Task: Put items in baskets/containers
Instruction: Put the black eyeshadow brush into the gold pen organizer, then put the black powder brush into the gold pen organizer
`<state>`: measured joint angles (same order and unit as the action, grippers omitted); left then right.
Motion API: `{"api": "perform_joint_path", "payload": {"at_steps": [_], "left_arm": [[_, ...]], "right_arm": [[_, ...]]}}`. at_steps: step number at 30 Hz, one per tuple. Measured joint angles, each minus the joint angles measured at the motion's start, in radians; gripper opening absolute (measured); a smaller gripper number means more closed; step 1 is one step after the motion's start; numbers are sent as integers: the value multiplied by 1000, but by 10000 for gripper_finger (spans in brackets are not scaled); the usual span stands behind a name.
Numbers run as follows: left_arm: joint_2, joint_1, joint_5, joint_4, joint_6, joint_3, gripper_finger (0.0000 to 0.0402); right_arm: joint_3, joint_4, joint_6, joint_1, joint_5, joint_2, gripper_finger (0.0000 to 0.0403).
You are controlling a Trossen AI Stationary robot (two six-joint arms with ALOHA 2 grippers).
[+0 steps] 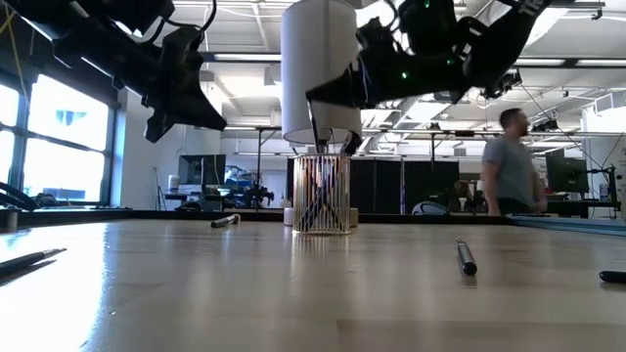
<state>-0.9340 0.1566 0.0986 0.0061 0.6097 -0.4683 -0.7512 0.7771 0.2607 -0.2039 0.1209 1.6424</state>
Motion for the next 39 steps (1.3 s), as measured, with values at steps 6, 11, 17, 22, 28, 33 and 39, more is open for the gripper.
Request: {"api": "perform_joint_path", "payload": {"at_steps": [6,11,17,22,28,33,39], "left_arm": [[0,0,14,-1,-4,0,1],[0,0,56,0,-66,0,3],[0,1,104,-1,-90,0,48],[0,1,313,-1,-56,0,111],[-59,17,543,-42,-55,-64,145],[-197,195,356,-228,50,-208,146],[-398,425,60,-431,115,-368,146]], "right_arm": [[-8,-196,8,1,0,-21,25],[-62,-352,8,9,-49,-79,72],[-144,-593,7,17,-141,-196,112],[-169,-763,-139,17,-185,-296,117],[-169,-939,-318,16,-274,-384,117],[-169,-985,-348,17,-320,-402,117],[-169,-984,-379,14,-332,-402,117]]}}
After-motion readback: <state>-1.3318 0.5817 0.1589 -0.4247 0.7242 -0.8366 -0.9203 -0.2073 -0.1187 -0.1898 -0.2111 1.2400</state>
